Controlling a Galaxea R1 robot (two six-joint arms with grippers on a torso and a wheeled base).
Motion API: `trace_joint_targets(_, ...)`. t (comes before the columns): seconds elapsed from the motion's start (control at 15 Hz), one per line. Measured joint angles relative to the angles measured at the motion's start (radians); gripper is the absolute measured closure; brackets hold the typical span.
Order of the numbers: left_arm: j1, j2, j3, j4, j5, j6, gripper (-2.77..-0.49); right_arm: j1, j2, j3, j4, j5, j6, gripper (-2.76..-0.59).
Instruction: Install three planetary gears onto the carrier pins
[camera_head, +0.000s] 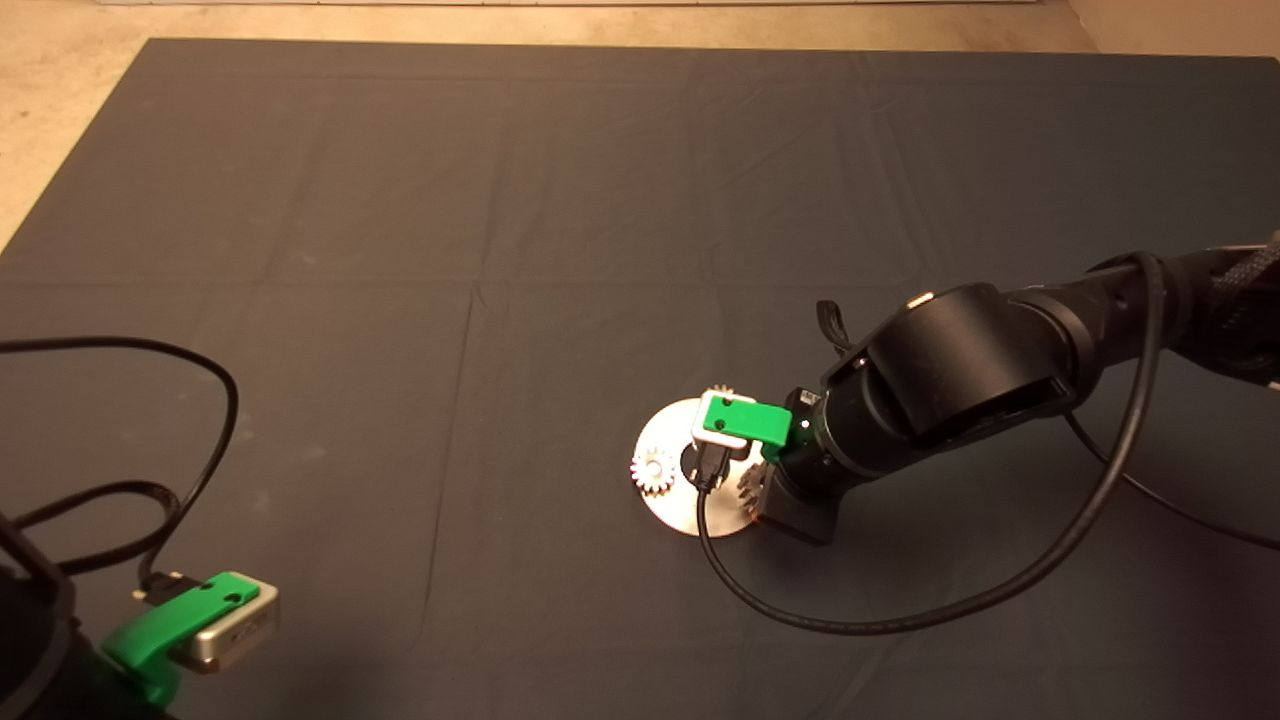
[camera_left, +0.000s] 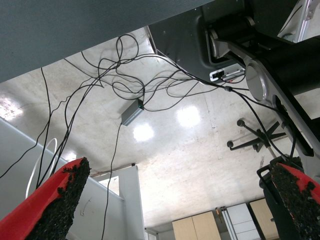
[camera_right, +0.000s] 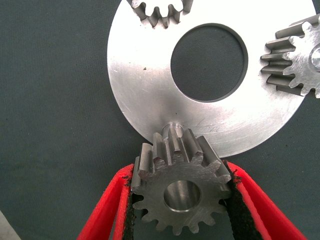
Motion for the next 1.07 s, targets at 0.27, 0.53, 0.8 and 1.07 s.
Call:
trace_joint_targets(0.27,0.000,0.000,0.000,0.000,0.000,0.000,-2.62,0.000,0.000,0.000,0.000,0.000,-0.001,-1.06)
trace_joint_targets(0.53,0.000,0.000,0.000,0.000,0.000,0.000,-2.62,-0.009,0.001,-0.011,-0.003,0.000,-0.003,-1.06)
trace_joint_targets(0.8,0.000,0.000,0.000,0.000,0.000,0.000,-2.62,-0.014,0.001,-0.018,-0.003,0.000,-0.003,-1.06)
trace_joint_targets(1.07,0.000,0.000,0.000,0.000,0.000,0.000,-2.62,-0.016,0.004,-0.023,-0.003,0.001,-0.003,-1.06)
